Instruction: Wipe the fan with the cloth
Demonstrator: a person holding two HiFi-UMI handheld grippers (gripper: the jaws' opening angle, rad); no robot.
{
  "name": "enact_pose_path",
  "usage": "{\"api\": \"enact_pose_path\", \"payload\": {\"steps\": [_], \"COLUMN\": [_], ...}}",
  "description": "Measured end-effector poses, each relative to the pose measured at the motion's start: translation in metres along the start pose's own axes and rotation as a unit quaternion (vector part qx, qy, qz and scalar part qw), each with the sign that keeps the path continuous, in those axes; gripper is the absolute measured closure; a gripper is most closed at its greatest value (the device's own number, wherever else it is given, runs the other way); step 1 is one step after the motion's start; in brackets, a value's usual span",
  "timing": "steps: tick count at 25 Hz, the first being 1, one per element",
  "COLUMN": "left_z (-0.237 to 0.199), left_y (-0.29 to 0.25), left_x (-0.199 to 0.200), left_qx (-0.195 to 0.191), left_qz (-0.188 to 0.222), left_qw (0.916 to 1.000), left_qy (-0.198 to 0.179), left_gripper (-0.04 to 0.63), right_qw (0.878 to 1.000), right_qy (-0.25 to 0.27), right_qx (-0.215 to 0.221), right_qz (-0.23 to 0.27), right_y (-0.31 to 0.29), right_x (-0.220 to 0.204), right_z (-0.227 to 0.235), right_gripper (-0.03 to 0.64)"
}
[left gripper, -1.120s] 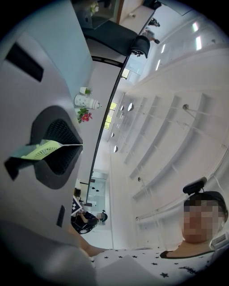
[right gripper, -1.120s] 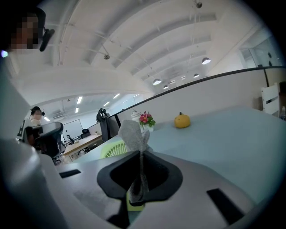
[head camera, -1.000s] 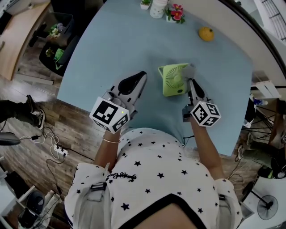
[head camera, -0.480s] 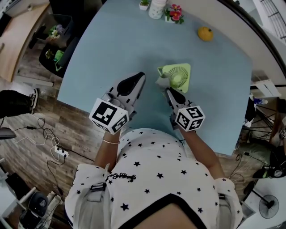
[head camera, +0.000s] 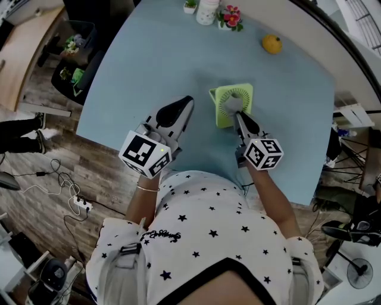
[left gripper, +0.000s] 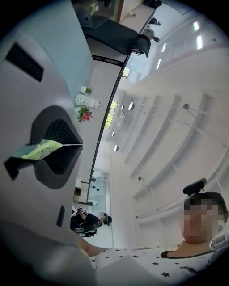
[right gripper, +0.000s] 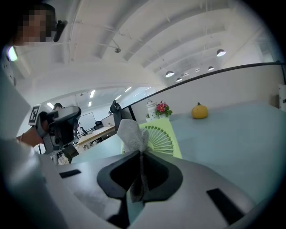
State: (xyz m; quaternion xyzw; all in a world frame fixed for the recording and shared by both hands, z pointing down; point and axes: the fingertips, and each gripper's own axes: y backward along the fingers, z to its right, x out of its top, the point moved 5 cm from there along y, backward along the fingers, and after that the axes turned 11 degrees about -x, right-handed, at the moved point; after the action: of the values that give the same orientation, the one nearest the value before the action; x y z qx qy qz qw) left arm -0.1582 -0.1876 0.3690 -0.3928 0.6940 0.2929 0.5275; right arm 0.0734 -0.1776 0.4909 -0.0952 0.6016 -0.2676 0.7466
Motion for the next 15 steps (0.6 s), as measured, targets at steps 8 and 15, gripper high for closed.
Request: {"api": "enact_pose_path", "payload": {"steps": [8, 15], "left_z": [0.0, 0.001], "left_y": [0.0, 0.0], "left_x": [0.001, 0.002], "left_qx": [0.0, -0.001], "left_qz": [-0.003, -0.003], "left_qw": [1.0, 1.0], "left_qy": [-0.001, -0.001], "left_gripper": [0.563, 0.563], "right_qw": [0.996, 0.995], "right_qy": [-0.037, -0.04], "right_qx": [-0.077, -0.09], "right_qz": [0.01, 0.002], "right_y": [0.012, 0.013], "right_x": [0.003, -0.001], "right_z": [0.054, 0.062], "right_gripper": [0.592, 0.592]}}
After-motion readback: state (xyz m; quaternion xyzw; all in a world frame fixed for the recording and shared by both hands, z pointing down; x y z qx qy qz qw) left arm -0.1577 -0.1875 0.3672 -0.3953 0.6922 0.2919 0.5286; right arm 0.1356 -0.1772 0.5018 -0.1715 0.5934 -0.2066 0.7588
